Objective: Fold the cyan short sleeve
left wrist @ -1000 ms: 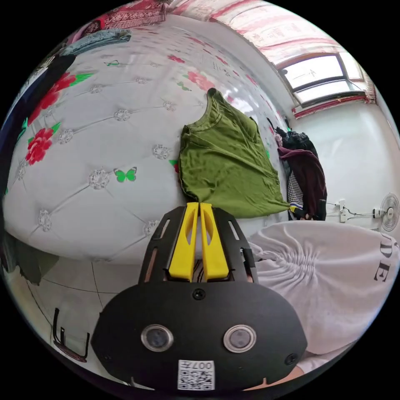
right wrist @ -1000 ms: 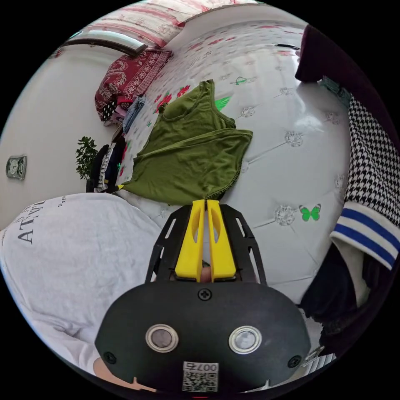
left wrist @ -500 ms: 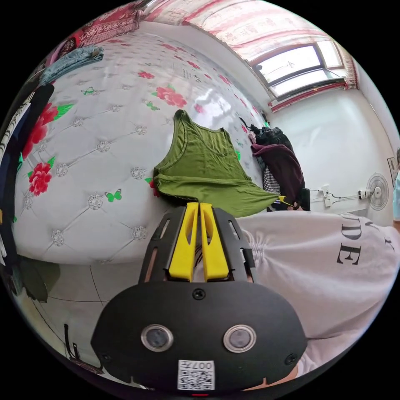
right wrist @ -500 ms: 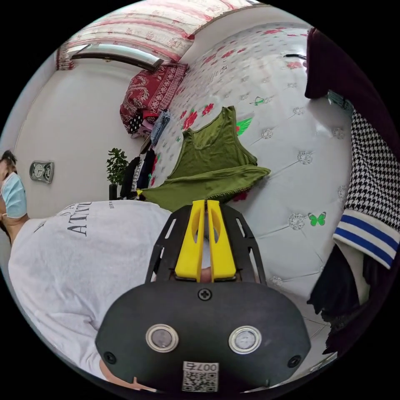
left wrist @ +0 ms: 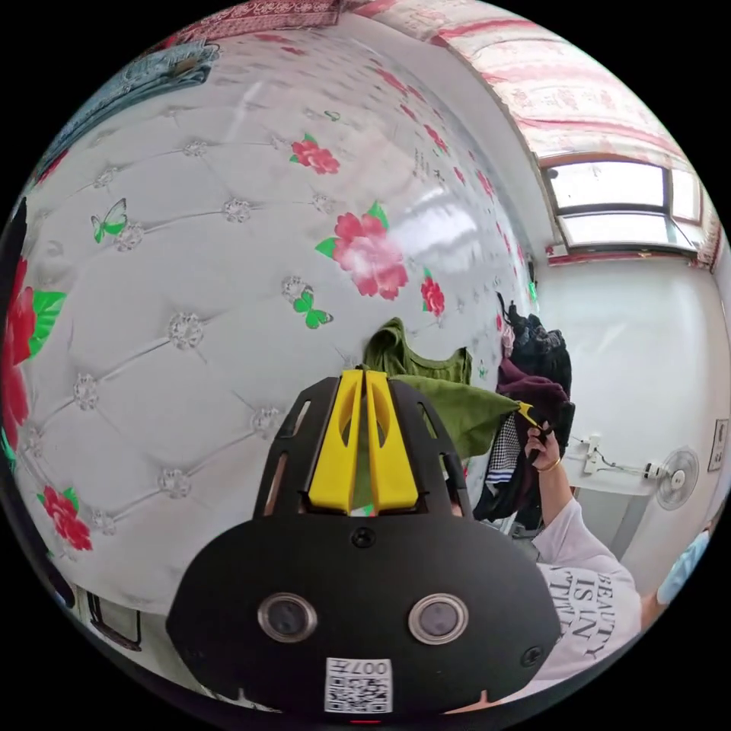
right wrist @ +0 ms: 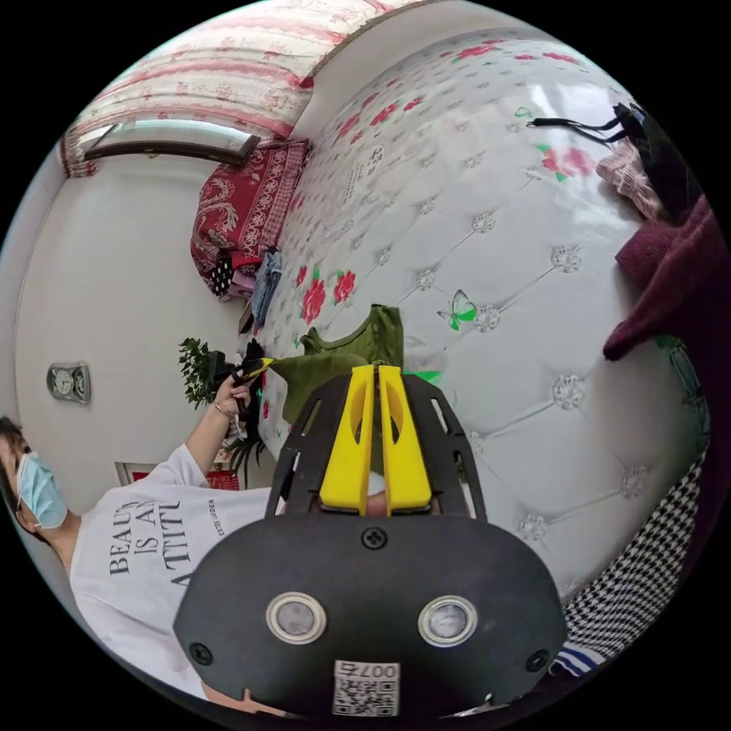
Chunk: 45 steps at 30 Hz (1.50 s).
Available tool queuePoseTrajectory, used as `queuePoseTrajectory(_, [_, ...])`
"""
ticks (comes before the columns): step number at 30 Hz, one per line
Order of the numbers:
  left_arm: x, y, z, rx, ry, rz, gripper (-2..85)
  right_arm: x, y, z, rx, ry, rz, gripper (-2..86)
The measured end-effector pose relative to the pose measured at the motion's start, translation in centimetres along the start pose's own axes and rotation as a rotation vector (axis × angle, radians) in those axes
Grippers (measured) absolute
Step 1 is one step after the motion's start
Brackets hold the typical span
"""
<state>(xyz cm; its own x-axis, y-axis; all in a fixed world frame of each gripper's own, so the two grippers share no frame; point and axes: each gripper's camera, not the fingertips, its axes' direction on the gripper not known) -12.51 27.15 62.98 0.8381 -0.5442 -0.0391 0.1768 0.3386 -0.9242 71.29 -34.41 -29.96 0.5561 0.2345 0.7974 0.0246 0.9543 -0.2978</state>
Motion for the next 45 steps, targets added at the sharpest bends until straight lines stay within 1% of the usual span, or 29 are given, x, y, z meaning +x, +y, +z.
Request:
queuePoseTrajectory(3, [-1.7,-2.2,1.7,-0.001,0.021,-0.059,-1.0,4.3,-3.6,0.5,-0.008,0.0,0.057,-0.3])
queuePoseTrajectory(5, [-2.6,-2.6,1.8,0.015,0.066,-0.08,-1.0,6.1,-4.5,-0.3,-0.011,-0.022,0.069,-0.3])
queuePoseTrajectory(7, [-2.6,-1.8,0.4,0.089,0.177,-0.022,-1.0,7.1,-4.8,-1.7,-0.013,-0.075,0.044,-0.3])
queuePoseTrajectory(9, [-2.6,-0.8,-0.9,0.124,0.234,0.018,-1.0,7.8,-4.5,-4.3,-0.011,-0.104,-0.001,-0.3])
queuePoseTrajectory(12, [-3.2,0.2,-2.6,0.168,0.226,0.021,-1.0,8.8,-4.1,-6.9,-0.006,-0.116,-0.034,-0.3])
queuePoseTrajectory(15, [-3.6,-0.6,-3.0,0.187,0.271,0.033,-0.9,11.1,-5.1,-9.8,0.018,-0.145,-0.041,-0.2])
queuePoseTrajectory(17, [-3.7,-1.8,-2.3,0.193,0.235,0.02,-0.7,12.6,-6.3,-10.5,0.04,-0.137,-0.028,-0.1])
queuePoseTrajectory(20, [-4.3,-4.4,0.6,0.193,0.106,-0.011,0.0,15.2,-8.9,-10.6,0.097,-0.088,-0.008,0.2])
queuePoseTrajectory(21, [-4.7,-5.1,1.9,0.195,0.069,-0.046,1.1,16.6,-9.7,-10.3,0.129,-0.055,0.026,0.4])
queuePoseTrajectory(24, [-4.7,-5.5,3.6,0.184,0.017,-0.076,6.6,18.9,-10.4,-10.3,0.143,0.024,0.08,1.3])
queuePoseTrajectory(26, [-4.1,-4.6,3.4,0.198,-0.024,-0.046,8.4,19.8,-9.3,-12.0,0.179,0.111,0.057,2.7])
queuePoseTrajectory(29, [-3.0,-1.2,2.5,0.224,-0.106,0.016,9.5,20.5,-5.3,-14.7,0.239,0.126,0.013,4.4])
queuePoseTrajectory(31, [-2.2,3.0,2.1,0.256,-0.148,0.041,9.3,21.3,-1.9,-15.7,0.264,0.106,0.017,5.0])
queuePoseTrajectory(34, [-0.9,8.5,3.1,0.263,-0.18,0.069,8.4,24.2,4.0,-16.2,0.283,0.031,0.112,5.8])
queuePoseTrajectory(36, [0.0,11.0,4.5,0.238,-0.185,0.092,8.0,26.5,7.3,-15.9,0.296,0.0,0.211,6.4])
queuePoseTrajectory(38, [1.0,12.8,6.1,0.212,-0.18,0.125,7.6,29.6,10.4,-15.2,0.32,-0.081,0.32,6.7])
queuePoseTrajectory(41, [1.7,13.6,9.5,0.131,-0.175,0.151,6.9,33.0,11.4,-13.7,0.331,-0.194,0.405,6.9])
queuePoseTrajectory(43, [1.4,13.3,11.7,0.089,-0.244,0.135,6.0,34.5,10.9,-12.9,0.364,-0.239,0.417,6.8])
queuePoseTrajectory(45, [1.1,13.2,11.8,0.133,-0.267,0.155,1.6,36.6,10.1,-12.5,0.462,-0.306,0.46,6.3])
